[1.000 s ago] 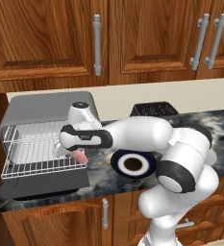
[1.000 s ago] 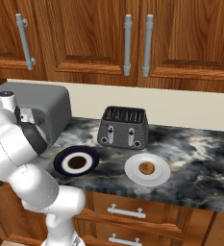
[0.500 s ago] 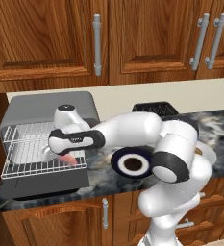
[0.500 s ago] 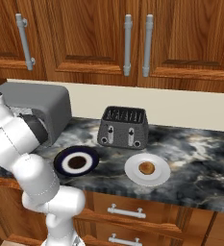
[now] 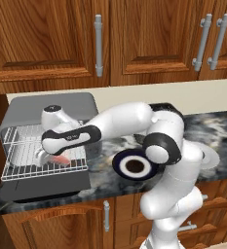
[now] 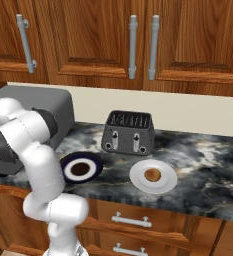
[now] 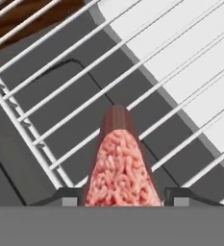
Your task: Open the toaster oven door. Place the bread on the top rack in the toaster oven and place the steak on the bottom rack.
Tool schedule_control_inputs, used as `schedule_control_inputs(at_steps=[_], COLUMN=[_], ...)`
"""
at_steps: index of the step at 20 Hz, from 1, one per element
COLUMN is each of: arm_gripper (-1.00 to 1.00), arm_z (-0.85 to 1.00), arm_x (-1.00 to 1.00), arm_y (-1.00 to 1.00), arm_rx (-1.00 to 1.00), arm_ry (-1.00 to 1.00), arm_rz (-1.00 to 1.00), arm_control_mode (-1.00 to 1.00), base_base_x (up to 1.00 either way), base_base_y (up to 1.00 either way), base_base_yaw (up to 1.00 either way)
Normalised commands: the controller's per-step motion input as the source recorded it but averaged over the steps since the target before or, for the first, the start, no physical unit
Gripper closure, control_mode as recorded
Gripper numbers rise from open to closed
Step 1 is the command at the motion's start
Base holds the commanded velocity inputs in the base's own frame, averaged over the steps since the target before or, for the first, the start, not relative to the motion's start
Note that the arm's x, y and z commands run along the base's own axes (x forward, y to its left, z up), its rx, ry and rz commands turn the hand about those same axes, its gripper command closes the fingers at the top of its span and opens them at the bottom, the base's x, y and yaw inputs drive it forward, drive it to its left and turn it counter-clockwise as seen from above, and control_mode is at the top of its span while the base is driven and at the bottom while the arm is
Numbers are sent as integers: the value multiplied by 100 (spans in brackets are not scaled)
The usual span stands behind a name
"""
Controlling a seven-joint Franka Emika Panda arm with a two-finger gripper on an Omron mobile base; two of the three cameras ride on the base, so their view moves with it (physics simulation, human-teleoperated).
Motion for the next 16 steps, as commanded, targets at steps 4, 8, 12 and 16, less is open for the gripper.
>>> schedule_control_inputs(at_steps=[4, 8, 12, 16], arm_gripper=[100, 100, 100, 100], arm_z=[-16, -19, -12, -21], arm_x=[22, 34, 29, 1], arm_y=[42, 34, 21, 20], arm_rx=[-12, -11, -11, -10], arm_ry=[0, 0, -1, 0], arm_rz=[23, 22, 22, 21], arm_control_mode=[-100, -100, -100, -100], base_base_x=[0, 0, 0, 0], base_base_y=[0, 0, 0, 0], base_base_yaw=[0, 0, 0, 0])
